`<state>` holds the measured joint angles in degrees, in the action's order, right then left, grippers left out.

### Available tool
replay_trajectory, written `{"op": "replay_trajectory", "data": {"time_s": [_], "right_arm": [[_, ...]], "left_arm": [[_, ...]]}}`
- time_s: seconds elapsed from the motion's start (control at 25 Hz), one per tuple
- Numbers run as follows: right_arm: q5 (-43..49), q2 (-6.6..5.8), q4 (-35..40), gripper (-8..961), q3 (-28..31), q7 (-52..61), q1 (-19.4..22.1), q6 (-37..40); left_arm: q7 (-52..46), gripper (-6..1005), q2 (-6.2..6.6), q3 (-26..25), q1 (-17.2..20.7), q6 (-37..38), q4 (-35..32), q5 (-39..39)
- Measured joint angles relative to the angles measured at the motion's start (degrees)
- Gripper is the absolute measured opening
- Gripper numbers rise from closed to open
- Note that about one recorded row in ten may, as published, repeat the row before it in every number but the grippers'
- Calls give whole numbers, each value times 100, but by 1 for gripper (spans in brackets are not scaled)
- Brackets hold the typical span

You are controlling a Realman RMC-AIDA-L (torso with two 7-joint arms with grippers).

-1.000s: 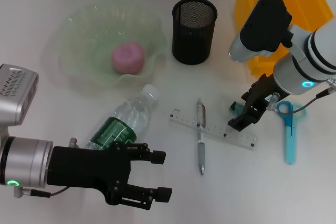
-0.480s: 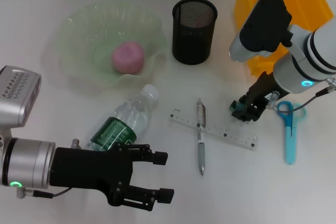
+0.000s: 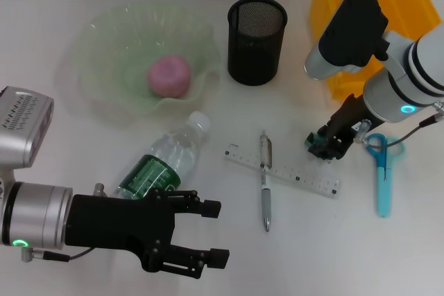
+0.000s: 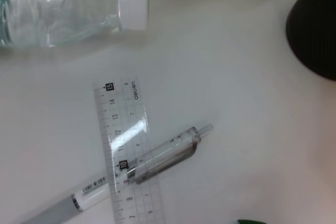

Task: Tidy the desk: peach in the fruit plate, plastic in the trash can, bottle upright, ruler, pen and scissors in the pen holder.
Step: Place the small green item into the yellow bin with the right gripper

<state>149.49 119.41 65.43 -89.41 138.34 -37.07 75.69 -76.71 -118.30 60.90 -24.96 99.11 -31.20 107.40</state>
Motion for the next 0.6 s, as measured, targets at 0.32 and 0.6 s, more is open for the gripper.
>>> {"op": "replay_trajectory", "data": {"time_s": [0.32, 0.6], "right_arm": [[-30, -6, 122, 318, 7, -2, 81, 46], [-436, -12, 1131, 318, 814, -395, 525, 672]], "left_arm": [[5, 834, 0, 0, 0, 12, 0, 0], [7, 834, 9, 0, -14, 30, -11, -1]]}}
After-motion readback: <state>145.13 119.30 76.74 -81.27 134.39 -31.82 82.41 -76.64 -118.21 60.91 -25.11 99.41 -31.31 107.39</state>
